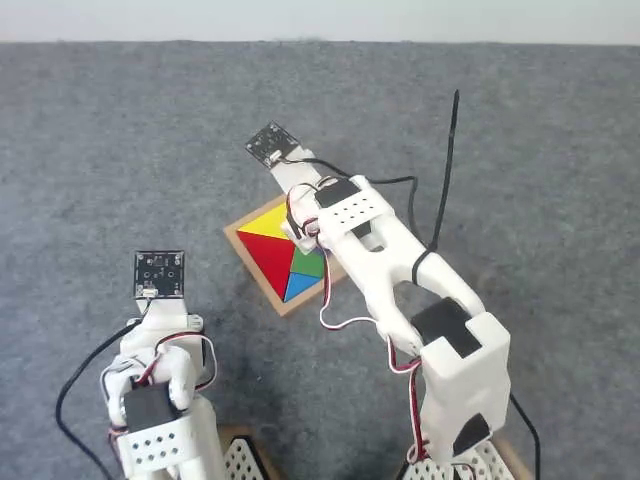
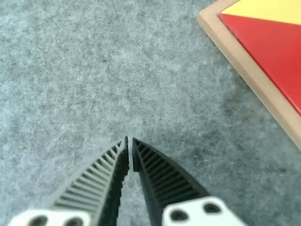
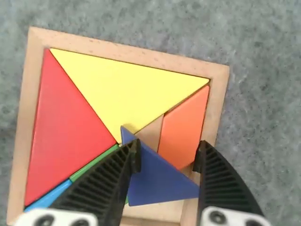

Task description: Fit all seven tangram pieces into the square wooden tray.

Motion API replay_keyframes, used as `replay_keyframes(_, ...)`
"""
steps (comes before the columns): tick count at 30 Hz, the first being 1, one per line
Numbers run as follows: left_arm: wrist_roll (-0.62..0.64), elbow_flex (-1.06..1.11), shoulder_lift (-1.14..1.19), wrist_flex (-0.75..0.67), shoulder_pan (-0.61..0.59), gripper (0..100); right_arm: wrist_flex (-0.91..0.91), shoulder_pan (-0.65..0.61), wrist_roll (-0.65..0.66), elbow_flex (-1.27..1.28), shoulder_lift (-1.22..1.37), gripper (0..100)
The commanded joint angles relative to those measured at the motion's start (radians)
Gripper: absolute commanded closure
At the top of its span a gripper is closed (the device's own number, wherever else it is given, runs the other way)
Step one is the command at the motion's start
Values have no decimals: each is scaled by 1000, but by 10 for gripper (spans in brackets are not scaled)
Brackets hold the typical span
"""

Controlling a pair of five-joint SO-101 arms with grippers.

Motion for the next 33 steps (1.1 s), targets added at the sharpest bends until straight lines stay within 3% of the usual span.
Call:
replay_keyframes(1,-9,-8,-18,5,-3,985,33,-27,6,-37,-8,809)
replay_keyframes(19,-9,-8,-18,5,-3,985,12,-41,107,236,-229,809)
replay_keyframes(26,-9,-8,-18,5,-3,985,5,61,51,358,-496,809)
replay_keyframes(33,-9,-8,-18,5,-3,985,-22,176,29,462,-489,809)
